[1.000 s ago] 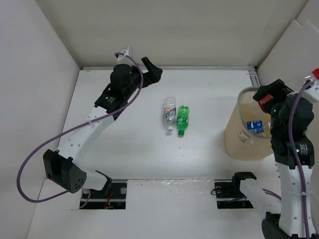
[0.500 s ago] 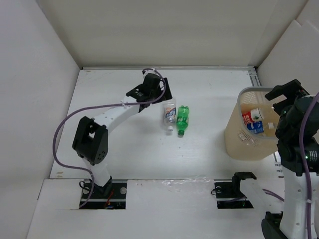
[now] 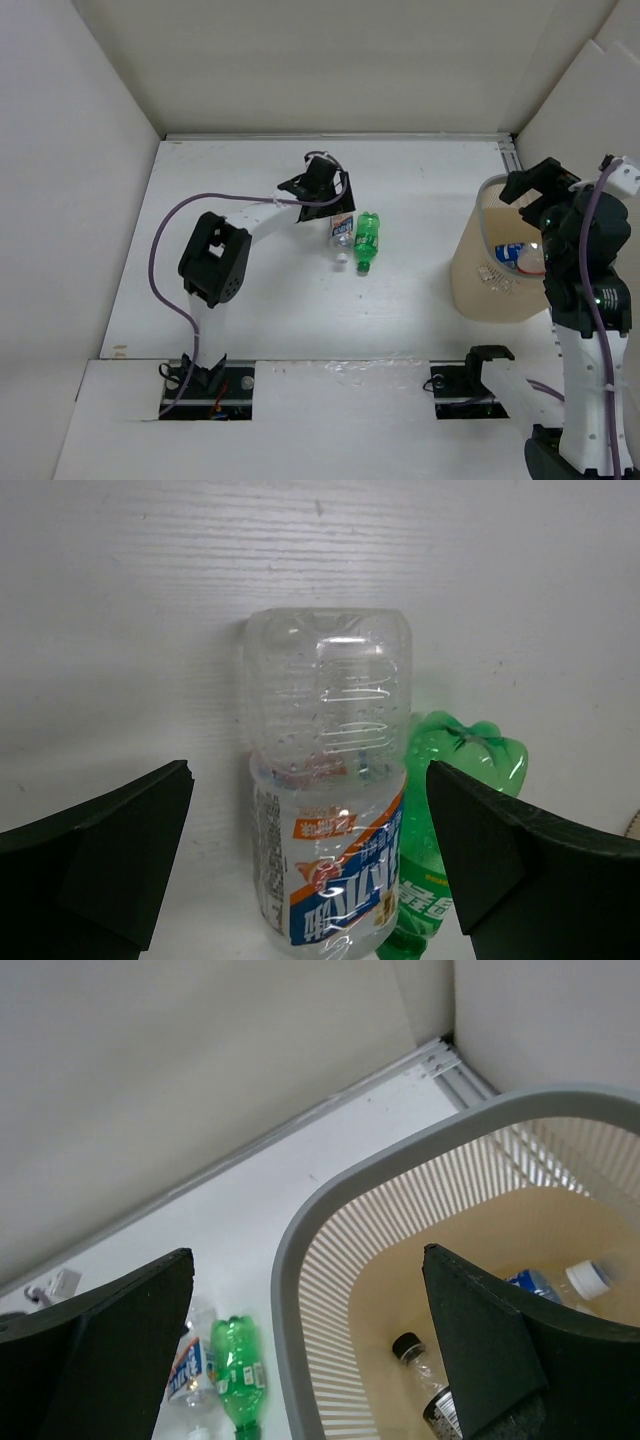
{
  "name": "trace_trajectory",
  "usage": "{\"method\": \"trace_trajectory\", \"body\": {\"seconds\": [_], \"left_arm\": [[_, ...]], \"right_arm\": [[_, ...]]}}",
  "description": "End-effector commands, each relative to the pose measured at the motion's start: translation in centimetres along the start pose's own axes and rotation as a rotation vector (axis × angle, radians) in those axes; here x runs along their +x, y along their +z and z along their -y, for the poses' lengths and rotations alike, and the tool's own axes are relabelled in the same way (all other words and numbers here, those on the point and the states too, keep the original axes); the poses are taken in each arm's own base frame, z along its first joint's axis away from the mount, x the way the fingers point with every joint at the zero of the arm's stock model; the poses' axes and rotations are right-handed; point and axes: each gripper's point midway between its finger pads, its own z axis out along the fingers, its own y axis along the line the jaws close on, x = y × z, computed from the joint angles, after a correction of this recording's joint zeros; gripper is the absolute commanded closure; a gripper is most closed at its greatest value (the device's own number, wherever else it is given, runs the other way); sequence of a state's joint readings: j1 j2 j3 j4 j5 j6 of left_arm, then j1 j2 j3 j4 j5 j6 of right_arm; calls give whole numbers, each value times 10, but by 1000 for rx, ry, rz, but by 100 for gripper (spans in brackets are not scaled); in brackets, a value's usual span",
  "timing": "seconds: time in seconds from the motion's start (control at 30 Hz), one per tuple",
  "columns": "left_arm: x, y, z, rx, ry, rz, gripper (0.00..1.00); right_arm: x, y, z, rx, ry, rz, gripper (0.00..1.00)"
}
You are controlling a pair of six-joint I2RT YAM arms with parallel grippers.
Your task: Put the plastic bottles in the bin
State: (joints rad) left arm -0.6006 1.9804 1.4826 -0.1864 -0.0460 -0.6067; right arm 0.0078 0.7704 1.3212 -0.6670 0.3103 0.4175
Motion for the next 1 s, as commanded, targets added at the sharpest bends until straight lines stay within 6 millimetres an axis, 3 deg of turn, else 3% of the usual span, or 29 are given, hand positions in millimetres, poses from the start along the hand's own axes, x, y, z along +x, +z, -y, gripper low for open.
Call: {"method": "trace_trajectory", "body": {"seconds": [0.0, 0.17, 0.27, 0.37, 0.47, 0.5, 0.53, 0.57, 0.67, 0.73, 0.77, 0.83, 0.87, 0.9, 0.97], "left_arm": [[-27, 0, 29, 77, -13, 62, 0], [-16, 24, 22, -15, -13, 27, 3], [-9, 41, 11, -88, -18, -2, 14], [-1, 55, 3, -126, -11, -25, 17], [4, 61, -8, -184, -12, -38, 46], [4, 60, -15, -223, -24, -32, 57], [5, 59, -19, -244, -29, -30, 78], [5, 58, -24, -269, -36, -27, 85], [-30, 34, -43, -340, -123, 72, 100], [-52, 17, -55, -383, -159, 145, 100], [-69, -5, -48, -367, -179, 198, 100], [-90, -28, -43, -341, -172, 274, 100], [-116, -54, -27, -273, -161, 351, 100], [-126, -66, -17, -227, -175, 385, 100], [-136, -87, 3, -115, -117, 404, 100]], "right_arm": [[-5, 6, -22, -114, -4, 19, 0], [4, 12, -23, -123, -28, -3, 0], [5, 12, -24, -133, -37, -7, 0], [6, 11, -25, -142, -48, -10, 0], [6, 10, -31, -175, -47, -14, 0], [5, 9, -37, -209, -55, -13, 0], [9, 10, -41, -233, -56, -25, 0], [11, 11, -46, -263, -69, -24, 0], [23, 10, -70, -414, -98, -59, 0], [39, 4, -98, -605, -118, -115, 0], [50, -1, -107, -683, -122, -140, 0], [52, -11, -134, -868, -116, -132, 0], [65, -17, -151, -993, -115, -168, 0], [64, -26, -159, -1043, -110, -167, 0], [80, -19, -171, -1060, -94, -223, 0]]}}
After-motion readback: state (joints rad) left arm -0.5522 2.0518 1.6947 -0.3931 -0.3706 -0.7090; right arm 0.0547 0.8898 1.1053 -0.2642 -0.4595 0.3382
